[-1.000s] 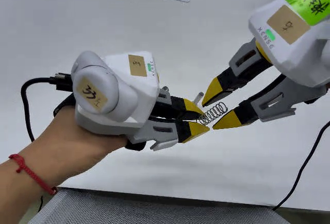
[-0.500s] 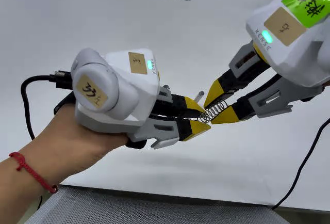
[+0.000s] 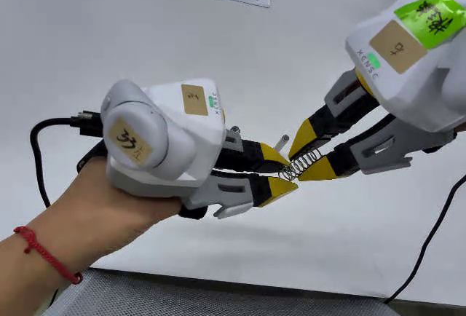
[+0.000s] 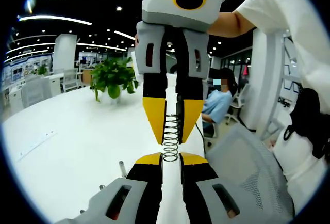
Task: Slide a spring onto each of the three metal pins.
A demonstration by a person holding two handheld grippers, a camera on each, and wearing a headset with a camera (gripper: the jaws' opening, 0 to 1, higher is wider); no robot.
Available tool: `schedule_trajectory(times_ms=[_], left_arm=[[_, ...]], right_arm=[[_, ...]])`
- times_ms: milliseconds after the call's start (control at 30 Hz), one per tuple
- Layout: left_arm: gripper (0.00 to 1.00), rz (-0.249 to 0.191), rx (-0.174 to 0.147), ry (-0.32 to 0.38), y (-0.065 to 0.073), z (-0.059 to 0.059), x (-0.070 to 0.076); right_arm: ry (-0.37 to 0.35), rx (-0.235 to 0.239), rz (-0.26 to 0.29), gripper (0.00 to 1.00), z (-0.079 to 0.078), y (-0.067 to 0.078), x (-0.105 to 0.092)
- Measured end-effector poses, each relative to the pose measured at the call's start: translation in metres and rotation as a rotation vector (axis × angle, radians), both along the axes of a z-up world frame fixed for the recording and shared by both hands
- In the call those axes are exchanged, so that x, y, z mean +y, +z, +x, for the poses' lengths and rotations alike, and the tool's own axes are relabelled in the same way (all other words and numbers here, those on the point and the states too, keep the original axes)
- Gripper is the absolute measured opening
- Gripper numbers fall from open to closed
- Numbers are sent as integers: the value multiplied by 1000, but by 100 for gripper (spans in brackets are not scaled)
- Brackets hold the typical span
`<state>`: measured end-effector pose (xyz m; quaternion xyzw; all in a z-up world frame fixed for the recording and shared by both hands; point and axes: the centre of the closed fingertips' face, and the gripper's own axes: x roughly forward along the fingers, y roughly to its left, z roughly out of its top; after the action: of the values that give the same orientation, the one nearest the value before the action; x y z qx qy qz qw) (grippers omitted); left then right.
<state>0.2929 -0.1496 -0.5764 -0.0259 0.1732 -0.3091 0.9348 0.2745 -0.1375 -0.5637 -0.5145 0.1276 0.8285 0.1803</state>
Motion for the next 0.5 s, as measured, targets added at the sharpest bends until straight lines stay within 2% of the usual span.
schedule_trajectory(times_ms=[267,500], left_arm=[[18,3,22,28,-4,-8,10],[24,3,26,80,-7,-20,29]], right_arm=[[-51,4,5,12,10,4,5],[-115,-8,12,12,25,5,7]])
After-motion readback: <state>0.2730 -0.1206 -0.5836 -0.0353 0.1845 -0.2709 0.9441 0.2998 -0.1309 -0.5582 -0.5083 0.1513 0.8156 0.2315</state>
